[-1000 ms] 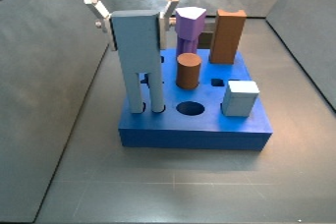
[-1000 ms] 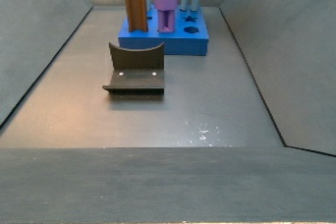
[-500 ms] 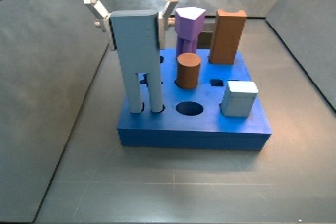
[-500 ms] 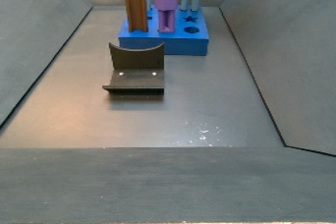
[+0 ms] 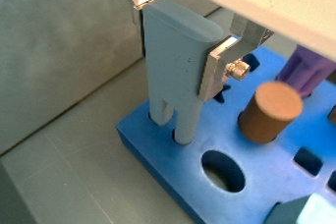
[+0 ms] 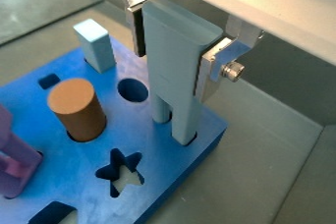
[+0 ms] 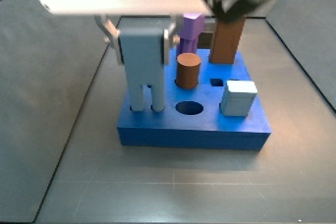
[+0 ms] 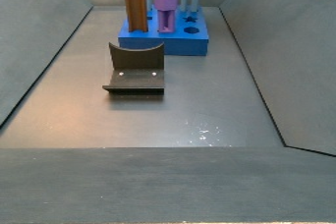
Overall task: Pick up the square-circle object. Move up. Rotate the square-circle object. Move to above the board. Insert the square-circle object.
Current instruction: Insert the square-circle object.
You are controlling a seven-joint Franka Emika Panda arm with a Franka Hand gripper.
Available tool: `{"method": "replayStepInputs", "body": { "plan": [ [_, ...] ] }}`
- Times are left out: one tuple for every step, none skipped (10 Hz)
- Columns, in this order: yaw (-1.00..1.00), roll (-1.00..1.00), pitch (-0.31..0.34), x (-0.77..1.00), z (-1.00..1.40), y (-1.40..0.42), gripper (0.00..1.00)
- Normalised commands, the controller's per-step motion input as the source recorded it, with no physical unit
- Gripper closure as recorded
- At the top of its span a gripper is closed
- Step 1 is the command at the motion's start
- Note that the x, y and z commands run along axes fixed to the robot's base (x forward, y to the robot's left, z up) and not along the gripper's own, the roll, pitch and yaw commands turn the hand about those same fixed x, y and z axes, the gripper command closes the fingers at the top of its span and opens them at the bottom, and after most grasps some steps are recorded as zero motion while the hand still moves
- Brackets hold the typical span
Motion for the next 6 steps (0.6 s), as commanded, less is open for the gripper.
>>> {"method": "replayStepInputs", "body": {
  "plan": [
    [-0.23,0.16,-0.003,0.07,-0.69,-0.16,1.00],
    [-0.21,0.13,-0.030,0.07,-0.75,-0.12,1.00],
    [-0.15,0.08,-0.054,0.07,-0.65,-0.06,1.00],
    [-0.13,0.00,-0.083,0.00,-0.21,0.00,1.00],
    [0.00,0.00,-0.043,0.00,-0.02,0.00,1.00],
    [0.00,0.00,0.000,0.00,0.00,0.00,1.00]
  ]
}}
